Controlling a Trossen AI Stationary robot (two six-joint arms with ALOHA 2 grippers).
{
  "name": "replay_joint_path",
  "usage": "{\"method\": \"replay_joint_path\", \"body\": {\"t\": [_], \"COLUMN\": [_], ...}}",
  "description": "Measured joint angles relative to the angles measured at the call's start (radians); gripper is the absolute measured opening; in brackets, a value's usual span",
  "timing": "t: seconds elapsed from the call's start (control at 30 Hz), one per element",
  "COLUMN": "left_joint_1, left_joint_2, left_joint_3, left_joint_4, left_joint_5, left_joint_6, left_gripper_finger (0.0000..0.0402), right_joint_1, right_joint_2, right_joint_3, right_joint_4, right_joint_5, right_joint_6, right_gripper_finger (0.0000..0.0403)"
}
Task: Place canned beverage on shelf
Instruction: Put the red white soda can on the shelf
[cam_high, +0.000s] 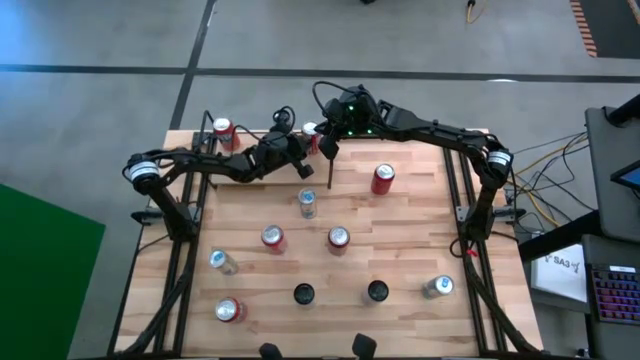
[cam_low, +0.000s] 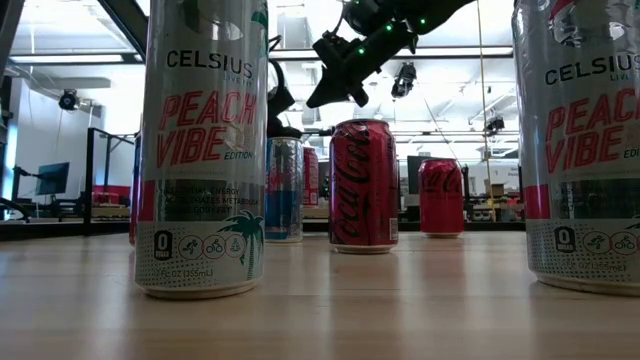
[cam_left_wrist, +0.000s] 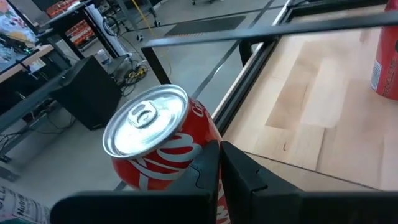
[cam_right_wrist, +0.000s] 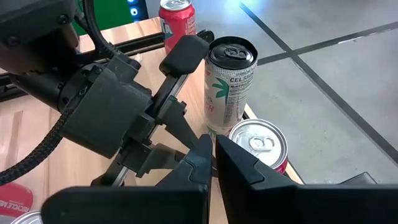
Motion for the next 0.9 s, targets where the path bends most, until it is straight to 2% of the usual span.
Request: {"method": "replay_joint_path", "body": {"t": [0.43, 0.6, 0.9], "left_joint_1": [-0.003, -0.015, -0.023], "left_joint_2": [-0.031, -0.135, -0.411], "left_joint_3": [-0.001, -0.006, -0.119], "left_joint_4": [0.008, -0.023, -0.033], "left_joint_5": [-0.001, -0.001, -0.001], "left_joint_6": [0.000, 0.010, -0.007], "left_gripper_finger": [0.0000, 0.0000, 0.0000], "right_joint_1": [0.000, 0.000, 0.000], "right_joint_2": [0.000, 0.000, 0.000], "right_joint_3": [0.000, 0.000, 0.000], "right_joint_4": [0.000, 0.014, 0.054], "right_joint_5": [0.000, 0.000, 0.001], "right_joint_6": [0.026, 0.080, 0.122], "right_gripper_finger": [0.0012, 0.0012, 0.0012]}}
